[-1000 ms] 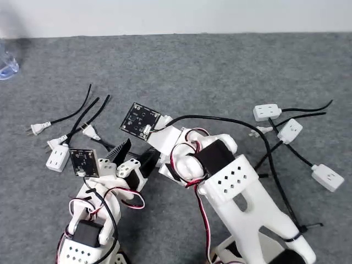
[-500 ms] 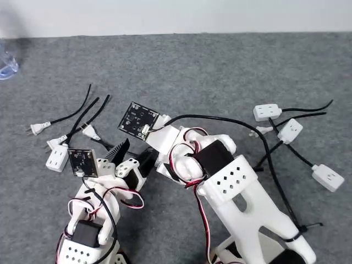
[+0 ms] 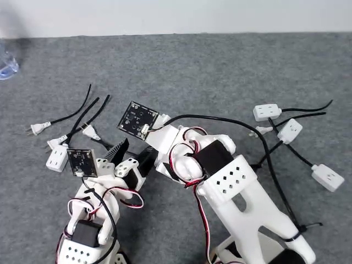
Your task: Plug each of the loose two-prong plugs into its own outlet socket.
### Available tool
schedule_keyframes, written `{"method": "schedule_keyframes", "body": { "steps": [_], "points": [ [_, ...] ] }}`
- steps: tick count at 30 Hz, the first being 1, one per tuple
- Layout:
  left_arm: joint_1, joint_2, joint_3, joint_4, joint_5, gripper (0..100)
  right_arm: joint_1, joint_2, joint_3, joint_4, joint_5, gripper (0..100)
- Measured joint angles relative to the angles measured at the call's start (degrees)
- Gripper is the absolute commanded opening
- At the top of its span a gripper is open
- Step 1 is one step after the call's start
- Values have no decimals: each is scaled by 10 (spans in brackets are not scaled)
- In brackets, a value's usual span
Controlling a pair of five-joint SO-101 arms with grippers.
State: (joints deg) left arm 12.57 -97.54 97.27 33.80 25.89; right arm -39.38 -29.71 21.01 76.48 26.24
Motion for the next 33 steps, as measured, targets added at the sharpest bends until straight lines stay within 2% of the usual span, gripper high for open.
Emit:
{"method": "schedule_keyframes", "body": {
  "steps": [23, 28, 33],
  "points": [
    [-3, 3, 2, 45, 0, 294, 4, 0, -1, -7, 3, 9],
    [-51, 10, 3, 35, -3, 294, 4, -1, 8, -32, 13, 9],
    [-73, 10, 3, 33, -3, 294, 43, -1, 46, -50, 18, 9]
  ]
}}
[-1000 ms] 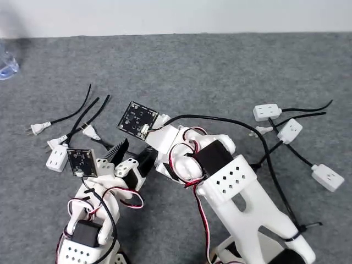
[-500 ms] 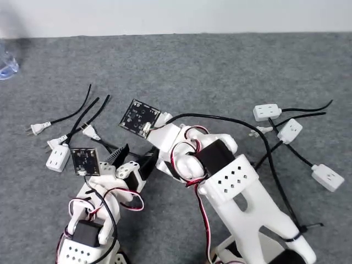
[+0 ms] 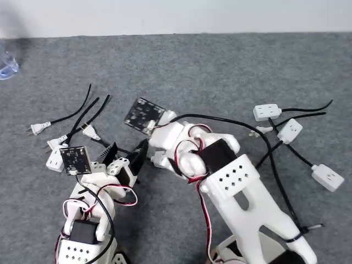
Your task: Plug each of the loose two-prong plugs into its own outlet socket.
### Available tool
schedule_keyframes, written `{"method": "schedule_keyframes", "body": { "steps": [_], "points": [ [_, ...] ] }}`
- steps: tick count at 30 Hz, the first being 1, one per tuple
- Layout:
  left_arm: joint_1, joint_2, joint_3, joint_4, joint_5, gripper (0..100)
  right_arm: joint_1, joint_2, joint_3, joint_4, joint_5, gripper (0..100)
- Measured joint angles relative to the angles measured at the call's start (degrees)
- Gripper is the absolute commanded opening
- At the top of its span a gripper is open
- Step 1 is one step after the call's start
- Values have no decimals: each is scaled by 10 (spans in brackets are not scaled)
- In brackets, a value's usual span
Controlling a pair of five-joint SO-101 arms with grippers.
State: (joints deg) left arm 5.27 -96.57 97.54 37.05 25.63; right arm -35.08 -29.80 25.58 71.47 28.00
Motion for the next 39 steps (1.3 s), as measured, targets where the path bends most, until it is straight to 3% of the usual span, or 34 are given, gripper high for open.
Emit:
{"method": "schedule_keyframes", "body": {
  "steps": [14, 23, 32, 39],
  "points": [
    [0, 0, 0, 0, -1, 294, 190, -6, 139, -1, 123, 9],
    [0, 0, 0, 0, -1, 294, 253, -8, 141, 31, 195, 9],
    [0, 0, 0, 0, -1, 294, 469, -8, 113, -12, 288, 9],
    [-4, 0, 0, 0, -2, 294, 549, -8, 110, -64, 347, 9]
  ]
}}
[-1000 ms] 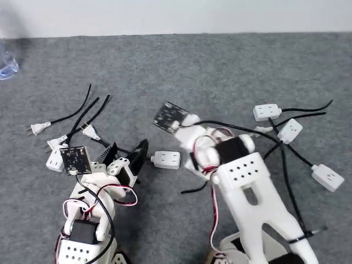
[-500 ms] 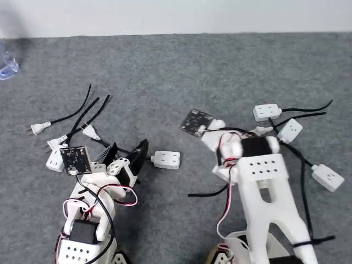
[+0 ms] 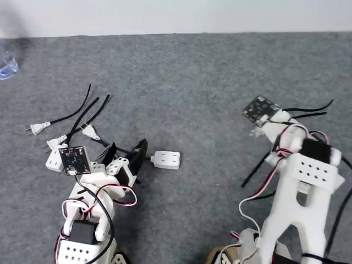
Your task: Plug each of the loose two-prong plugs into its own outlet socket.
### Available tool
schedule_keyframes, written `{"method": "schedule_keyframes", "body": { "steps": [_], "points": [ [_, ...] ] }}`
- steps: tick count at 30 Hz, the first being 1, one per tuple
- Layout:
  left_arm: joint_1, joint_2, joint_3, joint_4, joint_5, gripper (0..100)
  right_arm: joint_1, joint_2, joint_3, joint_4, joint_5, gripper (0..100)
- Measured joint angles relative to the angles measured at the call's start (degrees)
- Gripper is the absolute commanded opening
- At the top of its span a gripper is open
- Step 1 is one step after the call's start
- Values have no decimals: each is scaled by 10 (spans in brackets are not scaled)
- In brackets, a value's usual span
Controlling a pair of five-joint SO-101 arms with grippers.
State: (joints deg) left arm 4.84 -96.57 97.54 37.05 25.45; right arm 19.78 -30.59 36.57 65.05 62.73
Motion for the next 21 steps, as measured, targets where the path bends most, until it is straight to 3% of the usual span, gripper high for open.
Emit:
{"method": "schedule_keyframes", "body": {
  "steps": [3, 8, 15, 21],
  "points": [
    [0, 0, 0, 0, 0, 294, 28, 0, 49, -76, 3, 35],
    [-1, 0, 0, 9, 0, 294, 80, 1, 137, -209, 4, 258],
    [-51, 0, 0, 9, 0, 294, 115, 55, 180, -343, 13, 232],
    [-54, 0, 0, 9, 0, 294, 113, 183, 91, -350, 15, 259]
  ]
}}
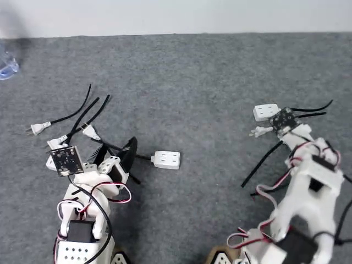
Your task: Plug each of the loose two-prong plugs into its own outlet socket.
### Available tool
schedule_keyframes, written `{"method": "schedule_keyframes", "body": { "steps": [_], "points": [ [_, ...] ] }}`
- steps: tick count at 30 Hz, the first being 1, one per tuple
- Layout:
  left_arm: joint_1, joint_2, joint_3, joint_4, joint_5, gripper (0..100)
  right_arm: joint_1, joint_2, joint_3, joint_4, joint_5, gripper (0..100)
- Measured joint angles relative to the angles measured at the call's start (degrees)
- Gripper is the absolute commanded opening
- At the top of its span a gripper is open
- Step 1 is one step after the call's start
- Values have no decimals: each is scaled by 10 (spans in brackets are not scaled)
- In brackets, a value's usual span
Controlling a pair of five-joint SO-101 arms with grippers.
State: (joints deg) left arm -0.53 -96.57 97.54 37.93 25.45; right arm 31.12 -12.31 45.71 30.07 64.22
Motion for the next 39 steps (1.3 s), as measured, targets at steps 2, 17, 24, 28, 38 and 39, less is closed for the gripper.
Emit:
{"method": "schedule_keyframes", "body": {
  "steps": [2, 17, 24, 28, 38, 39],
  "points": [
    [0, 0, 0, 0, 0, 294, -14, 39, -47, 25, 11, 259],
    [0, 0, 0, 0, 0, 294, -212, 255, -391, 278, 78, 178],
    [1, 0, 0, 15, 0, 294, -212, 488, -673, 457, 120, 180],
    [1, 0, 0, 16, -18, 294, -191, 603, -847, 562, 127, 177],
    [1, 0, 0, 16, -33, 294, -182, 782, -1125, 650, 159, 2],
    [1, 0, 0, 16, -33, 294, -182, 792, -1145, 659, 169, 9]
  ]
}}
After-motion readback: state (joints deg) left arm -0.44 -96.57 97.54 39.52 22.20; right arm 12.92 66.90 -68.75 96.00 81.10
